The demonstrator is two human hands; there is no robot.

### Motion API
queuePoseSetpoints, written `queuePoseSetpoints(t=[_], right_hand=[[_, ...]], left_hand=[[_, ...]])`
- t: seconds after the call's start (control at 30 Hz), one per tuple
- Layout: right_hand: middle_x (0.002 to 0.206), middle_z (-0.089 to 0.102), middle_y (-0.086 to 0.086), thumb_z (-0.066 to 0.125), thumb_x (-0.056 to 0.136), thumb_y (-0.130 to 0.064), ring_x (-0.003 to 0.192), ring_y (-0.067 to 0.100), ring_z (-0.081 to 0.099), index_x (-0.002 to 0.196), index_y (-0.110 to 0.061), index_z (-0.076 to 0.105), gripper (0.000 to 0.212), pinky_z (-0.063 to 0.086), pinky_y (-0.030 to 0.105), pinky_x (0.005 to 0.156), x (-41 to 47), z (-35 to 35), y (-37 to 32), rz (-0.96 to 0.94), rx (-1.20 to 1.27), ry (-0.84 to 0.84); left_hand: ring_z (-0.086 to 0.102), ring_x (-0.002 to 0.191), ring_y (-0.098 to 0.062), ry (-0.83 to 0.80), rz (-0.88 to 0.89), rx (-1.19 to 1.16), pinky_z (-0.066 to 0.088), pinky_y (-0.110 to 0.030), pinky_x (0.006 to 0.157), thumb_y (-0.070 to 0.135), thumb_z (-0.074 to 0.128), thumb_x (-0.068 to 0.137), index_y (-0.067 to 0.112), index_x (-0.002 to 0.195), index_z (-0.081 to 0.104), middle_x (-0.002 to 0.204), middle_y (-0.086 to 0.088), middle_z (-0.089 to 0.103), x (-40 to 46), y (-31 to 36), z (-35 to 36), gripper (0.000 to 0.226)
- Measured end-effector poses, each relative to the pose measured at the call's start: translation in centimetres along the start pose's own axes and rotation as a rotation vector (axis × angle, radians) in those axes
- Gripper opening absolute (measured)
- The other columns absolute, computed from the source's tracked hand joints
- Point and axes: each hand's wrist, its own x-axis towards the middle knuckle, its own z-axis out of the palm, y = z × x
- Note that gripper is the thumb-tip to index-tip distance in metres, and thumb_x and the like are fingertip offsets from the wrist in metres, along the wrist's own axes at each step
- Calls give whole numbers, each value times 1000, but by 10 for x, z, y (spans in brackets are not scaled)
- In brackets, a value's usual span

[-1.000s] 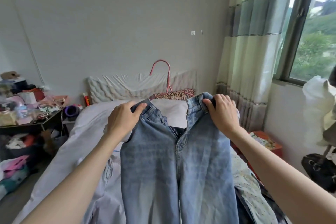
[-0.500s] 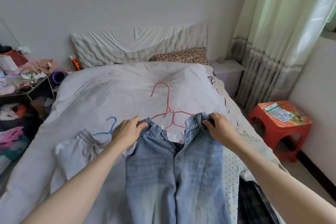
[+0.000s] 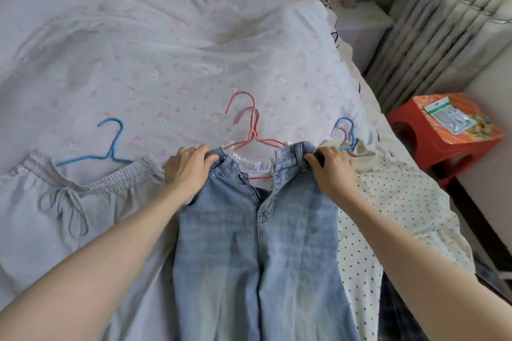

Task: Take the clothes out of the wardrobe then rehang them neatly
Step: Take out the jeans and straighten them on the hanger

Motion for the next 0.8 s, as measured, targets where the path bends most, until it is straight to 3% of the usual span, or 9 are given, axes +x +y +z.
queuePoseSetpoints(t=[0.1,0.23,0.37,0.57,0.67,0.8], right_hand=[[111,60,15,49,94,-33,109,34,48,109,-5,60,34,32,41,91,12,21,2,71,71,15],[124,57,16,51,94,-25,118,33,46,126,-5,52,38,30,39,99,-6,39,11,106,143,-26],[140,45,12,51,94,-27,130,30,38,137,-7,41,49,25,39,107,-40,53,28,45,103,-110],[149,32,7,41,97,-38,141,24,21,143,-13,33,53,9,45,115,-130,50,40,-59,-9,-226],[146,38,10,38,94,-43,139,29,28,141,-12,38,56,14,49,112,-198,41,47,-43,-29,-260],[132,54,11,28,92,-49,124,32,49,129,-11,53,59,31,54,101,-281,24,53,30,-93,-267]], left_hand=[[52,105,-36,12,6,-64,40,-40,75,33,43,97,10,109,55,109,-16,62,11,-4,21,29],[49,112,-38,-105,17,-239,41,-45,90,17,45,94,10,126,49,120,-19,57,7,-16,53,32],[50,116,-35,-148,193,-143,41,-43,97,20,46,90,6,129,51,128,-17,54,-21,-25,70,42],[58,109,-39,-90,301,-88,49,-53,86,33,36,82,7,116,62,119,-21,60,-110,-12,75,50],[56,112,-41,-189,302,-113,51,-55,82,34,37,82,9,116,62,120,-20,60,-181,3,83,49],[56,113,-39,-287,405,-134,51,-55,82,36,39,82,17,122,50,122,-17,60,-269,17,83,46]])
